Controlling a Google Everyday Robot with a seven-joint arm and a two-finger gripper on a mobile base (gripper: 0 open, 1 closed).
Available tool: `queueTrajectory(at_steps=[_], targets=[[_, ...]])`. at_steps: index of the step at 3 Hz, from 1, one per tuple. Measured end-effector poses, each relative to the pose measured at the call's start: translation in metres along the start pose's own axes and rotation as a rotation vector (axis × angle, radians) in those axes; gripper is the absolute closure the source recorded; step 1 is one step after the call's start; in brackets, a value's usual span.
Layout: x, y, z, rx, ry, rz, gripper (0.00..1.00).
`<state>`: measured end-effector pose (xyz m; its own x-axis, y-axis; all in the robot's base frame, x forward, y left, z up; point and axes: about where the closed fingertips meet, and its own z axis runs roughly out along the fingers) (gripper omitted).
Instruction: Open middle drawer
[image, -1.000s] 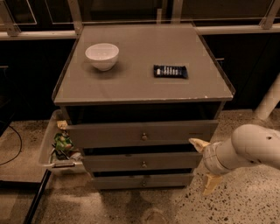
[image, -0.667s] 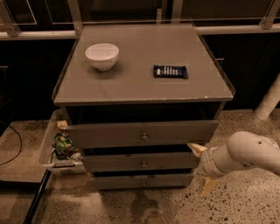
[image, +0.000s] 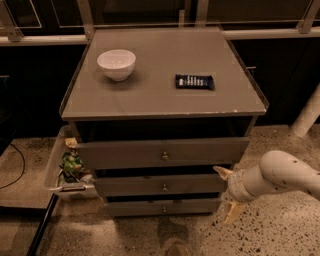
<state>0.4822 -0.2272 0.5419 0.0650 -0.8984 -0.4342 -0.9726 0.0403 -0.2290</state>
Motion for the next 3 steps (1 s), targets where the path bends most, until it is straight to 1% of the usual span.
queueTrajectory(at_steps=[1,2,3], targets=[[0.006,-0.013,0.024,-0.040,-0.083,0.111,0.00],[0.009,-0.029,0.043,-0.049,-0.128,0.164,0.00],[0.009,-0.029,0.043,-0.049,-0.128,0.164,0.00]])
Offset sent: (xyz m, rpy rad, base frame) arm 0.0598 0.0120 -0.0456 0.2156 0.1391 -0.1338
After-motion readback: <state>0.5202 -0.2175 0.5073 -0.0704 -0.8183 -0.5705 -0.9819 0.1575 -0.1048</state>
